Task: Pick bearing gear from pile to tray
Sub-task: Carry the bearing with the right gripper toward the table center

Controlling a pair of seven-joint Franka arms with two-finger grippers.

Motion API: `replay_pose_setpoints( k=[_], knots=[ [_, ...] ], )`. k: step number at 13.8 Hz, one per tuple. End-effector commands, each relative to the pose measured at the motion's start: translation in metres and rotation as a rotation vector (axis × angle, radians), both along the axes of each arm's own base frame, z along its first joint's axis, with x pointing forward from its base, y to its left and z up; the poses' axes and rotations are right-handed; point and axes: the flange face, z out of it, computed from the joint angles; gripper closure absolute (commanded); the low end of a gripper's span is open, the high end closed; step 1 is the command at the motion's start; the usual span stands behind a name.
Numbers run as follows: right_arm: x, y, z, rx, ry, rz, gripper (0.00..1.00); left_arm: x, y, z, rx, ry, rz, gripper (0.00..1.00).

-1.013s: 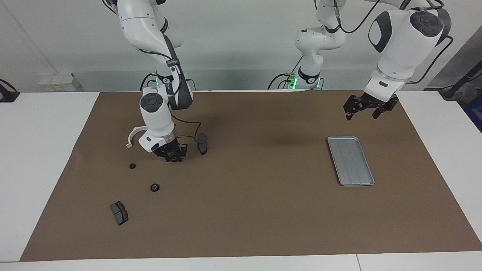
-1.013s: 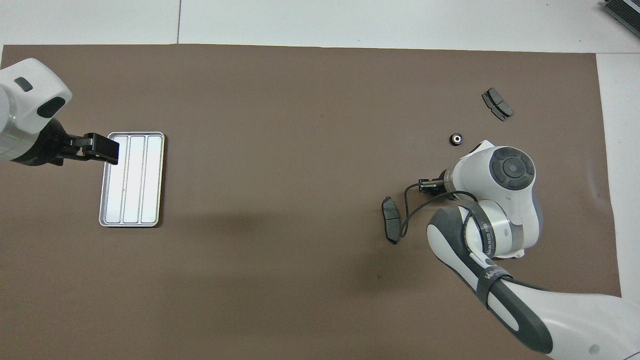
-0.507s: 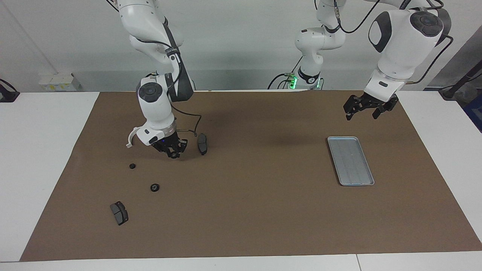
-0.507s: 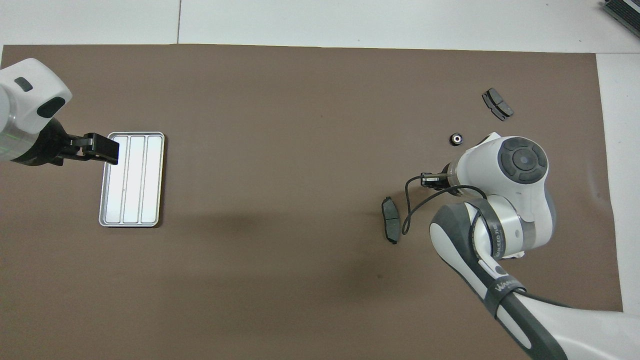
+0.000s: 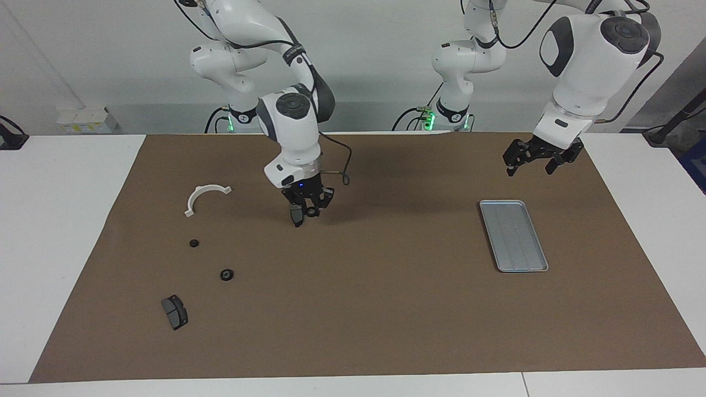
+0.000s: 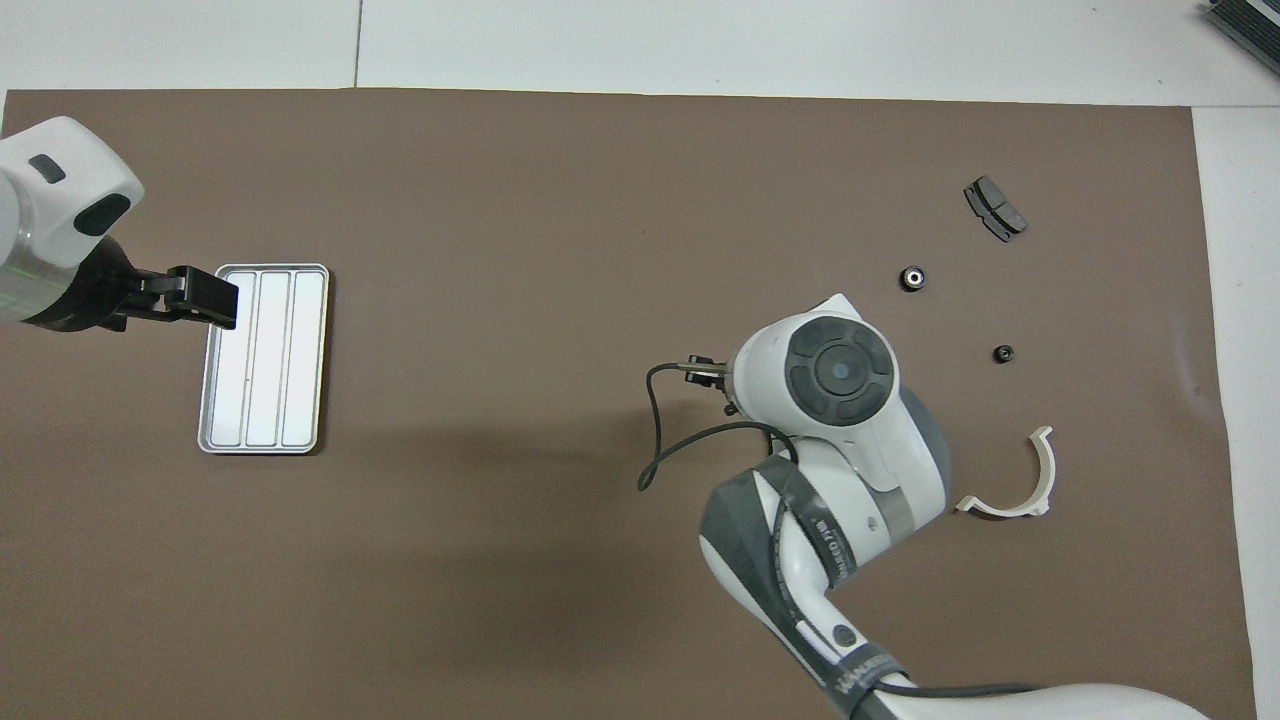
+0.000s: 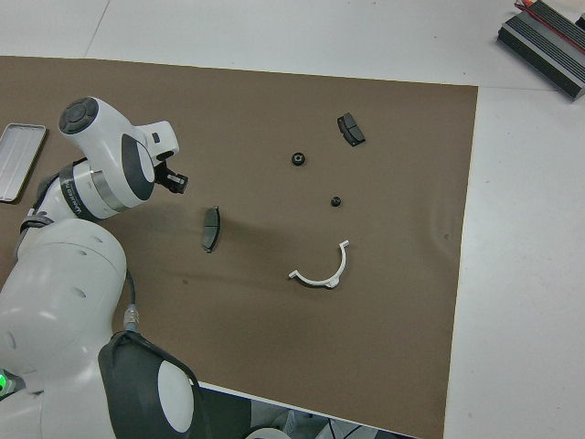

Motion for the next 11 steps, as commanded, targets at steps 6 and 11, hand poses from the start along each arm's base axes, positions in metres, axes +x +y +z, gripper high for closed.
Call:
replay_pose_setpoints(
  k=[6, 11],
  knots=[
    [0.004, 0.134, -0.034, 0.066, 0.003, -0.09, 1.0, -0.006, 0.005, 0.002, 0.01, -0.013, -0.01, 0.0],
    [-0.022, 0.159, -0.073, 0.055, 0.018, -0.06, 0.86, -0.006, 0.004, 0.005, 0.009, -0.024, -0.017, 0.0]
  ],
)
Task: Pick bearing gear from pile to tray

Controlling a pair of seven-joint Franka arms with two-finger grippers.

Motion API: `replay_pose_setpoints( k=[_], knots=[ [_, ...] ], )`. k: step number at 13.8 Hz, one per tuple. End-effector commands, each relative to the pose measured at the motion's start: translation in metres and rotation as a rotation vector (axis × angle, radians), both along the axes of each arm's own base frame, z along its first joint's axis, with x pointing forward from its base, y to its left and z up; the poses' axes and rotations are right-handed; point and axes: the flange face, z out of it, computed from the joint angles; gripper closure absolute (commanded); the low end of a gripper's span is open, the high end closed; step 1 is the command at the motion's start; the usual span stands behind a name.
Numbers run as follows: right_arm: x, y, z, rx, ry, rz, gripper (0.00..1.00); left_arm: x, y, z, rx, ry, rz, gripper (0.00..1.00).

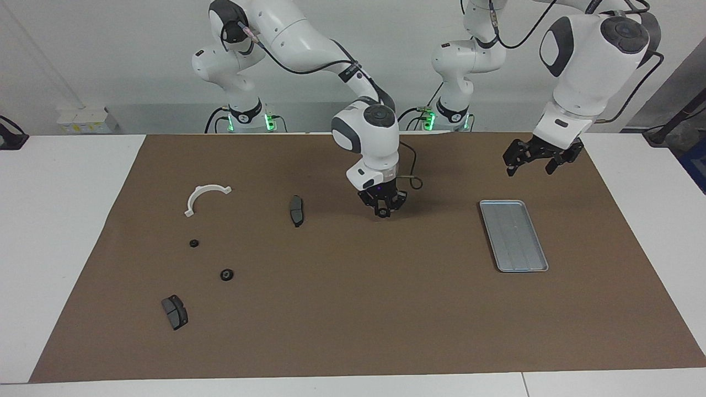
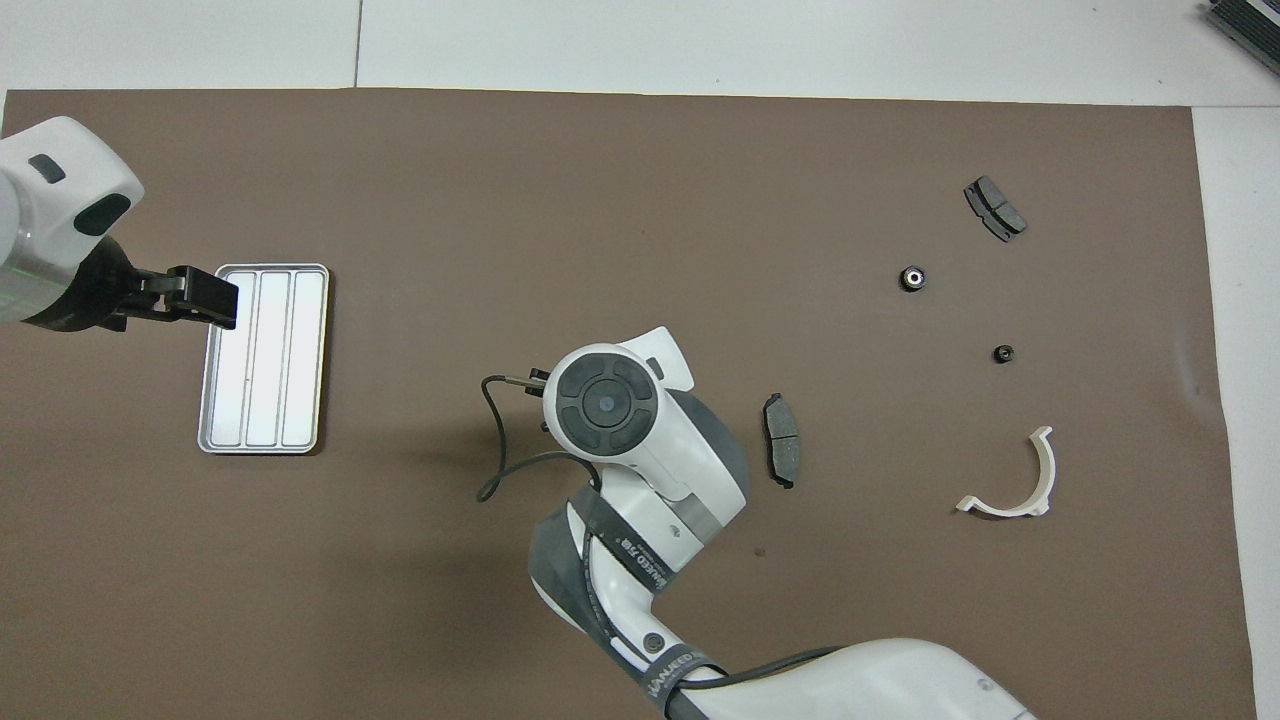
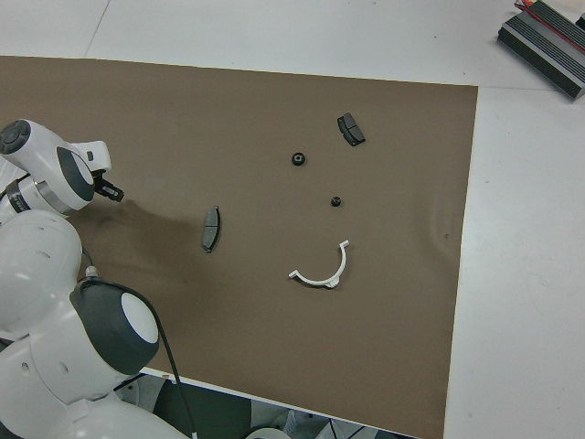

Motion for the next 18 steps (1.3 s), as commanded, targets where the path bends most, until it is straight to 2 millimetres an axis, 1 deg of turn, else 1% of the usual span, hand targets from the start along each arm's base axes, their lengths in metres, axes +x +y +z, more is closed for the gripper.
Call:
replay_pose_setpoints(
  k=[1, 2, 3, 4, 6, 7, 8, 9, 11, 12, 14, 16, 17, 18],
  knots=[
    [-0.005, 0.001, -0.012, -0.01, 0.009, -0.009, 0.67, -0.007, 0.001, 0.006, 0.01, -0.021, -0.025, 0.0],
    [-0.009, 0.004, -0.014, -0.016, 0.014, -0.001, 0.41, -0.007, 0.0, 0.008, 0.009, -0.031, -0.033, 0.0],
    [-0.011, 0.004, -0.014, -0.021, 0.02, -0.001, 0.18, -0.008, 0.0, 0.006, 0.01, -0.027, -0.031, 0.0],
    [-0.009, 0.003, -0.012, -0.018, 0.016, -0.003, 0.13, -0.007, 0.0, 0.005, 0.008, -0.027, -0.019, 0.0],
    [0.003, -0.01, -0.003, -0.015, 0.007, -0.015, 0.01, -0.007, -0.009, 0.005, 0.005, -0.043, -0.019, 0.0],
    [0.013, -0.022, 0.003, -0.01, -0.001, -0.034, 0.0, -0.007, -0.013, 0.0, 0.004, -0.053, -0.019, 0.0],
    [0.025, -0.036, 0.009, -0.009, -0.01, -0.037, 0.0, -0.009, -0.023, -0.007, -0.012, -0.073, -0.01, 0.0],
    [0.039, -0.055, 0.015, -0.01, -0.02, -0.027, 0.0, -0.013, -0.041, -0.018, -0.02, -0.073, 0.007, 0.0],
    [0.068, -0.101, 0.032, -0.013, -0.044, -0.005, 0.0, -0.016, -0.072, -0.043, -0.026, -0.069, 0.035, 0.0],
    [0.083, -0.128, 0.04, -0.018, -0.055, 0.006, 0.0, -0.017, -0.091, -0.054, -0.035, -0.084, 0.053, 0.0],
    [0.108, -0.178, 0.046, -0.036, -0.061, 0.031, 0.0, -0.018, -0.126, -0.076, -0.056, -0.112, 0.075, 0.0],
    [0.128, -0.225, 0.049, -0.049, -0.07, 0.05, 0.0, -0.025, -0.163, -0.099, -0.068, -0.113, 0.049, 0.0],
    [0.135, -0.248, 0.05, -0.057, -0.07, 0.059, 0.0, -0.032, -0.178, -0.111, -0.073, -0.118, 0.023, 0.0],
    [0.139, -0.27, 0.05, -0.066, -0.064, 0.064, 0.0, -0.04, -0.188, -0.123, -0.078, -0.125, 0.004, 0.0]
  ],
)
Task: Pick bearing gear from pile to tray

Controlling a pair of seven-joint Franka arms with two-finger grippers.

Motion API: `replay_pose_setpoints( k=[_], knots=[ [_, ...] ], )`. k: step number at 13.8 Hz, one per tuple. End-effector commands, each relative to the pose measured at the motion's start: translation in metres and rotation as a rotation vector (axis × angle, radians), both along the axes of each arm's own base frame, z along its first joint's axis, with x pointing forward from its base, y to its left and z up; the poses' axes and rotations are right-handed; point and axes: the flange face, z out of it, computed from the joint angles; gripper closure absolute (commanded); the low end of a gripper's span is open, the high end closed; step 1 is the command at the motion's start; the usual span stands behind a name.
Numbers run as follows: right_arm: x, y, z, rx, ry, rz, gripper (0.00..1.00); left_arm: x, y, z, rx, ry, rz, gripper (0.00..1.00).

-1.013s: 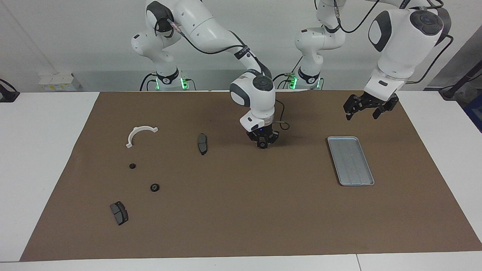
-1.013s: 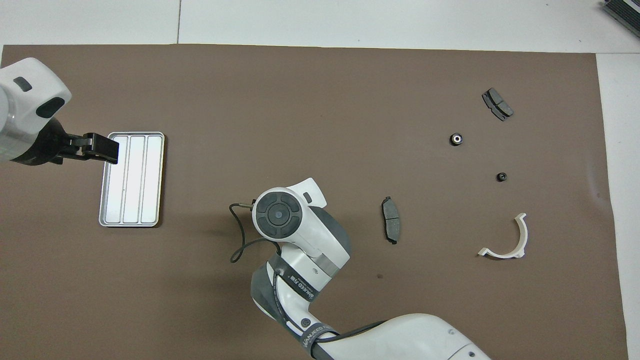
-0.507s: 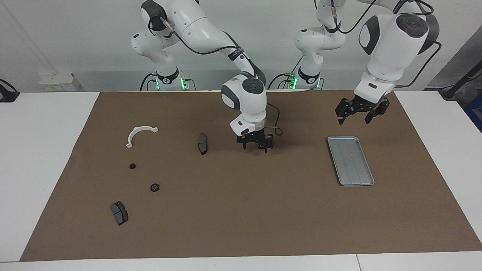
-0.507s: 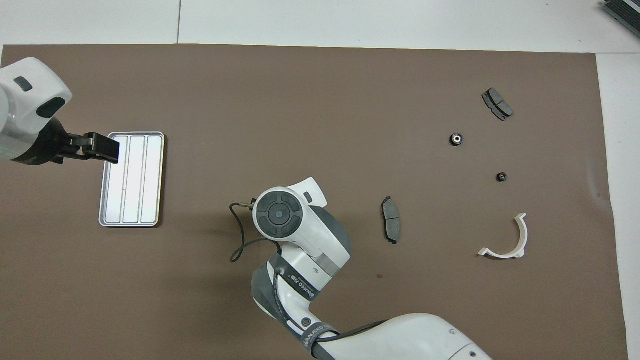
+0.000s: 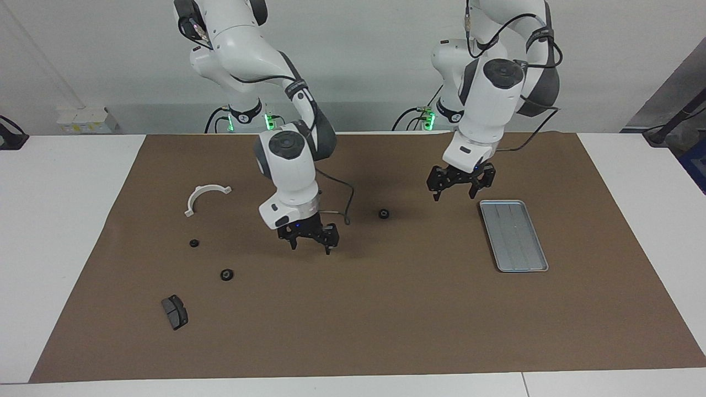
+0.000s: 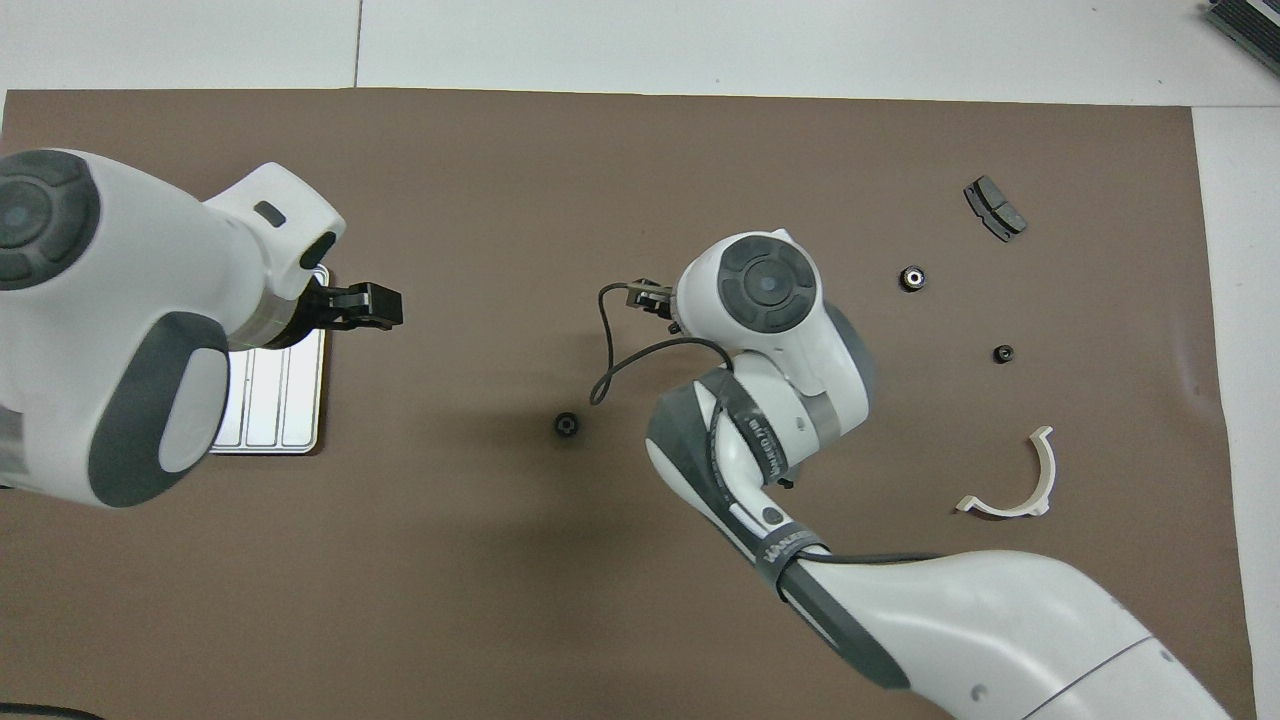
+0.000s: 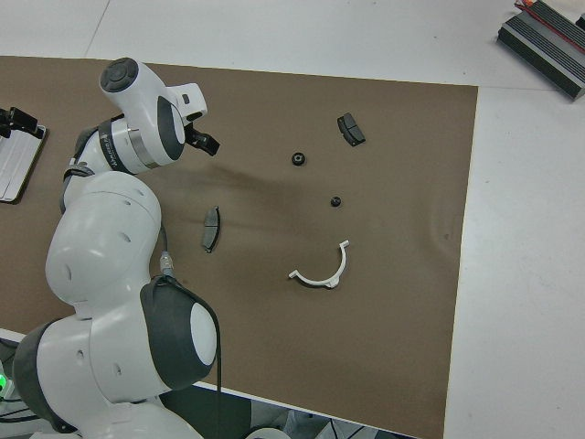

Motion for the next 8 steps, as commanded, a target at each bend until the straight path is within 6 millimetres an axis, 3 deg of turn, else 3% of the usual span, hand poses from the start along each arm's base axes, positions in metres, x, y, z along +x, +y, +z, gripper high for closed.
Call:
replay_pose_setpoints(
  k=[1, 4, 5, 8],
  knots=[
    [0.0, -0.051, 0.002, -0.024, 0.021, 0.037, 0.0, -0.023, -0.029, -0.032, -0.018, -0.026, -0.035, 0.0],
    [-0.013, -0.117, -0.015, -0.056, 0.069, 0.095, 0.0, -0.049, -0.057, -0.075, -0.025, -0.022, -0.066, 0.0],
    [-0.015, -0.138, -0.017, -0.06, 0.075, 0.107, 0.0, -0.051, -0.072, -0.101, -0.024, 0.005, -0.054, 0.0],
    [-0.015, -0.179, -0.027, -0.07, 0.059, 0.142, 0.01, -0.053, -0.092, -0.133, -0.043, 0.004, -0.039, 0.0]
  ],
)
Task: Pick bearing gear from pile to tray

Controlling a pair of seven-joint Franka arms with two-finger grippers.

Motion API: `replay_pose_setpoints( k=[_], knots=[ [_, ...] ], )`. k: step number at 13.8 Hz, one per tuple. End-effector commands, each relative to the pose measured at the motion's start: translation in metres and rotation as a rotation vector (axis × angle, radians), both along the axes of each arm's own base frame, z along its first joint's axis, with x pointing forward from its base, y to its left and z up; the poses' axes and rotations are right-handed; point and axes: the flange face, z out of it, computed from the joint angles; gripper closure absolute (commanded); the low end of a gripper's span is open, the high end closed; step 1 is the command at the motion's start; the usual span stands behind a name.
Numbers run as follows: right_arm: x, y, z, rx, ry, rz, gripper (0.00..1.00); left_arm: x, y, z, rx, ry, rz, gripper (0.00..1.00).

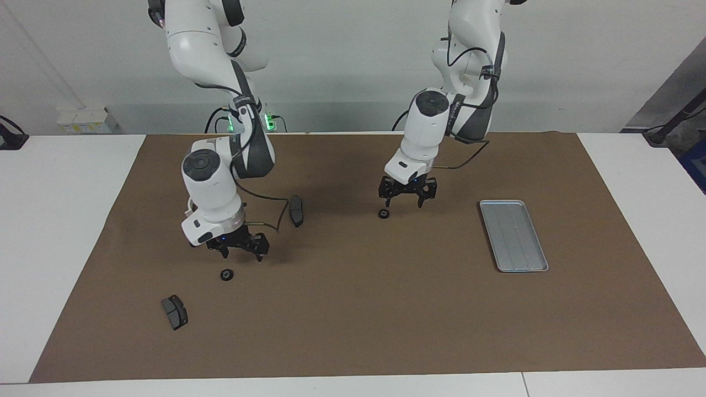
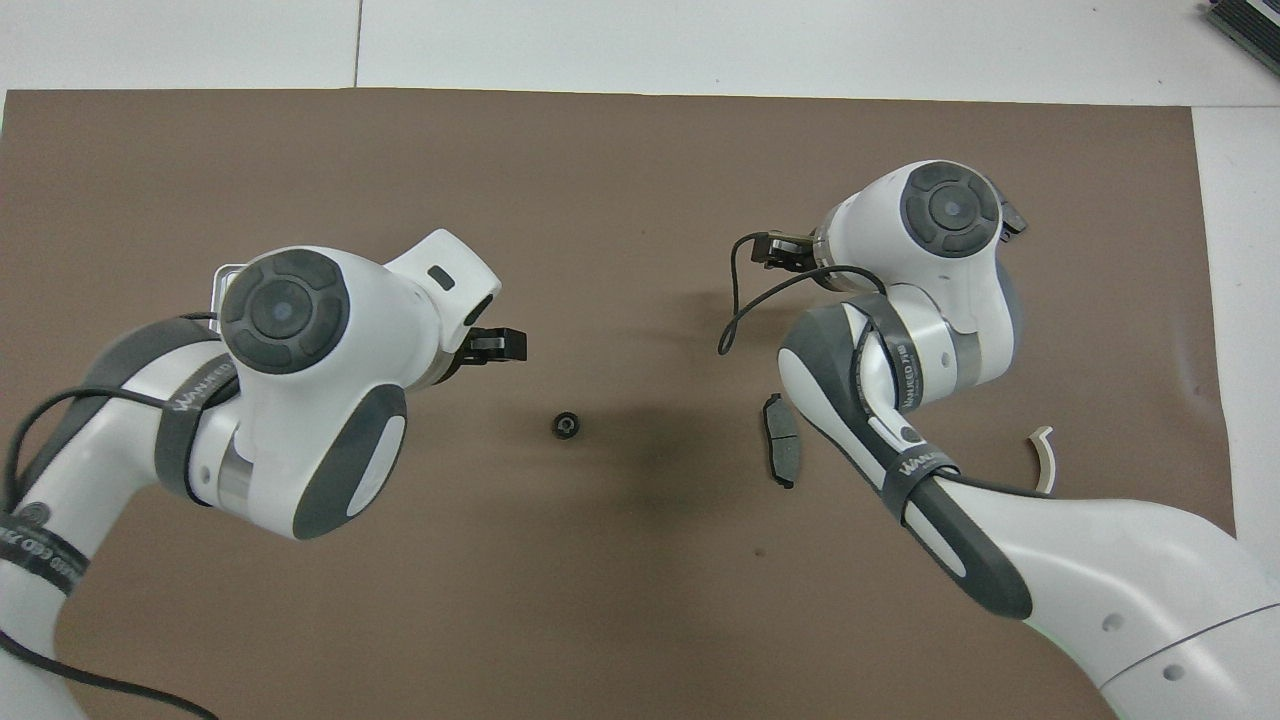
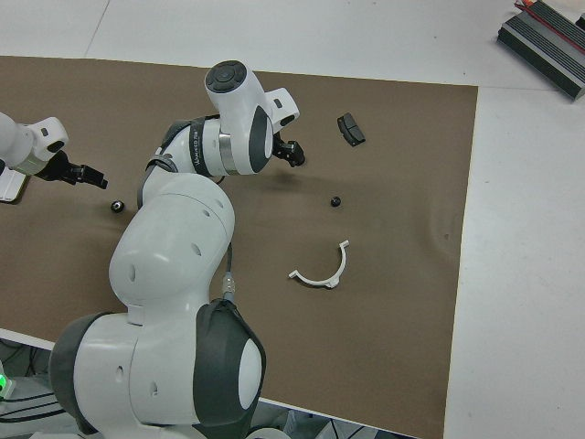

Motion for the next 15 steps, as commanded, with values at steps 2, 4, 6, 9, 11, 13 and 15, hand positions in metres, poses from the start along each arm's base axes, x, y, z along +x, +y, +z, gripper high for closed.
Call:
replay_pose_setpoints(
  k=[2, 4, 6, 9, 11, 13, 15],
  knots=[
    [-0.003, -0.015, -0.011, 0.005, -0.05, 0.036, 0.05, -0.003, -0.01, -0.024, -0.007, 0.004, 0.003, 0.0],
    [0.003, -0.017, -0.023, 0.005, -0.066, 0.047, 0.1, -0.008, -0.018, -0.038, -0.004, 0.014, -0.011, 0.0],
    [0.007, -0.018, -0.024, 0.002, -0.073, 0.05, 0.16, -0.006, -0.021, -0.042, -0.021, -0.008, -0.014, 0.0],
    [0.02, -0.031, -0.031, -0.003, -0.1, 0.054, 0.23, -0.011, -0.026, -0.045, -0.014, 0.002, -0.028, 0.05],
    [0.025, -0.032, -0.031, -0.006, -0.116, 0.058, 0.28, -0.018, -0.027, -0.05, -0.005, 0.013, -0.039, 0.14],
    [0.027, -0.031, -0.035, -0.003, -0.126, 0.057, 0.32, -0.023, -0.026, -0.054, 0.002, 0.023, -0.043, 0.27],
    [0.026, -0.03, -0.036, -0.003, -0.123, 0.059, 0.37, -0.026, -0.025, -0.056, 0.016, 0.041, -0.047, 0.39]
  ],
)
